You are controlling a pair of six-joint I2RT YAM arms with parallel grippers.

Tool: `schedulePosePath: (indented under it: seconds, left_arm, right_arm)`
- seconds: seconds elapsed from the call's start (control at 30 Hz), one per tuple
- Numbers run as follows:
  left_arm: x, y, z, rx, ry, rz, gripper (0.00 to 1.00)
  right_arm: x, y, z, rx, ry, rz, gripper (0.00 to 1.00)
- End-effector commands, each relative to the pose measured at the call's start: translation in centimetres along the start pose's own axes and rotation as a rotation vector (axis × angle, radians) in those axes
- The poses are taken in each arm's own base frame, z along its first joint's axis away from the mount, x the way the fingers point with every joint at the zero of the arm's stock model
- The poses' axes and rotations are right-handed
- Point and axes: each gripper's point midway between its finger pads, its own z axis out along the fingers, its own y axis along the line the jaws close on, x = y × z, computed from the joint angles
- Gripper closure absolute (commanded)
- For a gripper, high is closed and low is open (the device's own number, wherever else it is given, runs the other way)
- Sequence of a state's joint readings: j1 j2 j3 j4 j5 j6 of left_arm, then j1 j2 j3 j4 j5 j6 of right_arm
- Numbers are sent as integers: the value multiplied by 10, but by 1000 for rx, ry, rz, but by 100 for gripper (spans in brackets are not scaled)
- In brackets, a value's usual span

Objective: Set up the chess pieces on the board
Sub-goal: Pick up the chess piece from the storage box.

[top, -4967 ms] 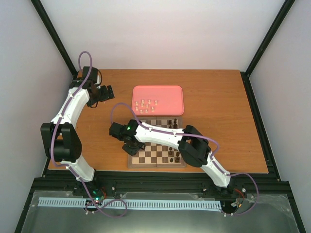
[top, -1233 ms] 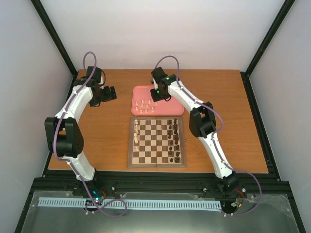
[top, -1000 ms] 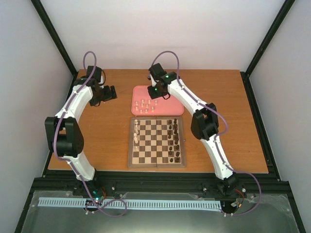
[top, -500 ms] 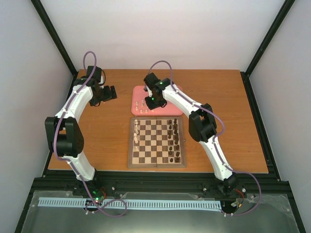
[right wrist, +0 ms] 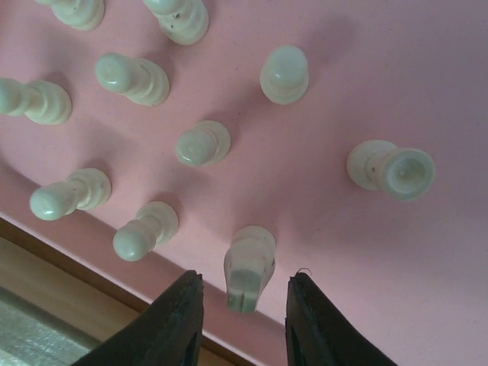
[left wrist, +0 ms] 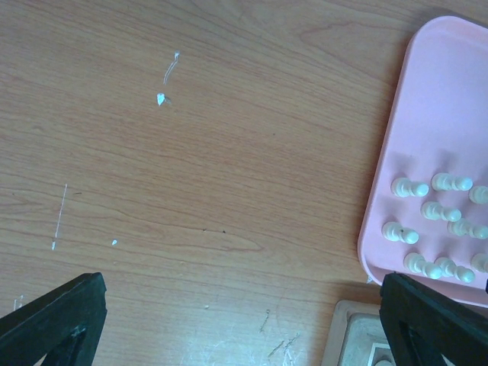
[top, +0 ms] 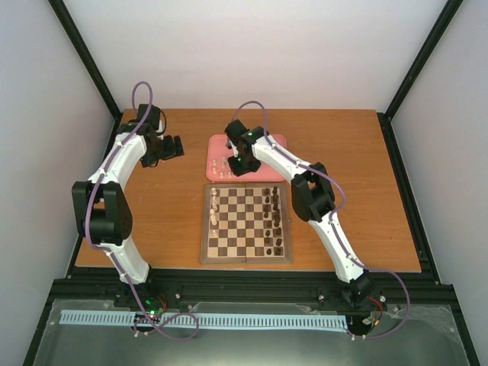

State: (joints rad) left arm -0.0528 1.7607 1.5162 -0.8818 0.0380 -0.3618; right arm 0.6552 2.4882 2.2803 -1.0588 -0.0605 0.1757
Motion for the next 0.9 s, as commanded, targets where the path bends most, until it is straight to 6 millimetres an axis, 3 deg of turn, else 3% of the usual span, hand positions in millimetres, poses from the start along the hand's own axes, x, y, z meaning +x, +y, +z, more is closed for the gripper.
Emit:
schedulePosePath:
  seconds: [0.0, 0.1, 0.27, 0.4, 0.5, 0.7, 0.87]
  left_arm:
    - [-11, -9, -7, 18, -23, 25, 0]
    - [-11, -9, -6, 19, -19, 26, 0]
    - [-10, -9, -4, 18, -14, 27, 0]
    - [-10, -9, -5, 19, -14, 24, 0]
    - [-9, -8, -5, 13, -13, 26, 0]
    - [-10, -8, -9, 12, -22, 25, 0]
    - [-13, -7, -14, 7, -35, 25, 0]
  right_arm:
    - [-9, -2, 3, 5, -17, -3, 70]
    - [-13, -3, 5, 4, -27, -1, 74]
    - [-14, -5, 1, 5, -29, 1, 90]
    - [-15, -7, -15, 23, -43, -1, 95]
    - [-24, -7, -41, 35, -92, -8, 97]
    - [-40, -1, -114, 55, -214, -31, 97]
    - [-18, 33, -155, 38, -208, -89, 97]
